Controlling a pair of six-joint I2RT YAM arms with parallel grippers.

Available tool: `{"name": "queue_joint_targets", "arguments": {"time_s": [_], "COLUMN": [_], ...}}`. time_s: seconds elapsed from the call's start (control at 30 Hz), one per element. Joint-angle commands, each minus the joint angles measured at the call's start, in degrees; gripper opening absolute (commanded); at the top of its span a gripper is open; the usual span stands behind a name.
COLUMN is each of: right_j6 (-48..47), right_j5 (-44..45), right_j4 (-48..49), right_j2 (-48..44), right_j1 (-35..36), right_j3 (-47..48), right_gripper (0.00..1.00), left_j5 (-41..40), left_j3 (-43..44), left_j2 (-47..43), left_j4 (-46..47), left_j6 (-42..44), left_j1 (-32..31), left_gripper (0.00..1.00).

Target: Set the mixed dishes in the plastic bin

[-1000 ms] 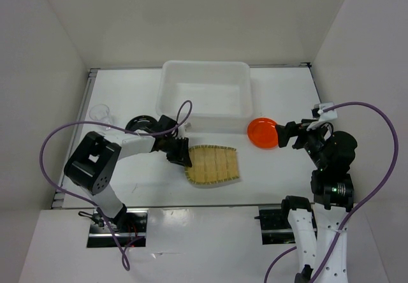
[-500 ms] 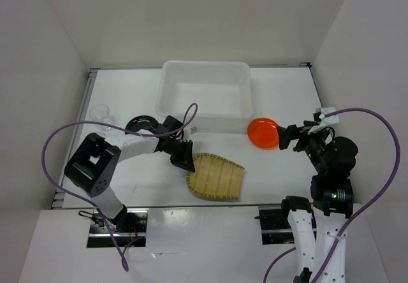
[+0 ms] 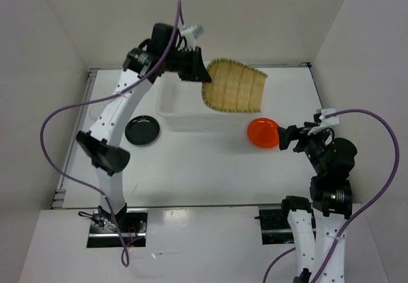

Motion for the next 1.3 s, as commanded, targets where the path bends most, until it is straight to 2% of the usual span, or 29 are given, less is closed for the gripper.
{"name": "queue_joint_targets", "arguments": {"time_s": [0.0, 0.1, 0.23, 0.47, 0.93, 1.27], "right_j6": [0.88, 0.88, 0.88, 0.88, 0.88, 0.88], "right_j5": [0.80, 0.80, 1.33, 1.33, 1.86, 1.86], "right_j4": [3.13, 3.13, 3.13, 3.13, 3.13, 3.66], "right_j2": [-0.50, -0.50, -1.02, -1.55, -1.55, -1.55], "right_j1": [-0.26, -0.26, -0.26, -0.26, -0.26, -0.26], "right_j3": [-0.49, -0.49, -0.49, -0.49, -0.49, -1.01], "right_gripper": [0.99, 0.99, 0.99, 0.99, 0.99, 0.99], "left_j5": [1.05, 0.44, -0.27, 1.49, 9.75, 9.05], "left_j3": [24.79, 33.88, 33.89, 39.34, 49.53, 50.86], "left_j2": [12.37, 20.31, 24.88, 36.12, 49.66, 54.50], "left_j4": [-13.71, -15.42, -16.21, -14.81, -11.99, -11.47], "left_j6": [-2.64, -4.40, -3.79, -3.79, -4.31, -5.63], "left_j1": [4.63, 9.64, 14.22, 17.22, 14.94, 12.56], "left_gripper": [0.00, 0.00, 0.00, 0.00, 0.00, 0.00]}}
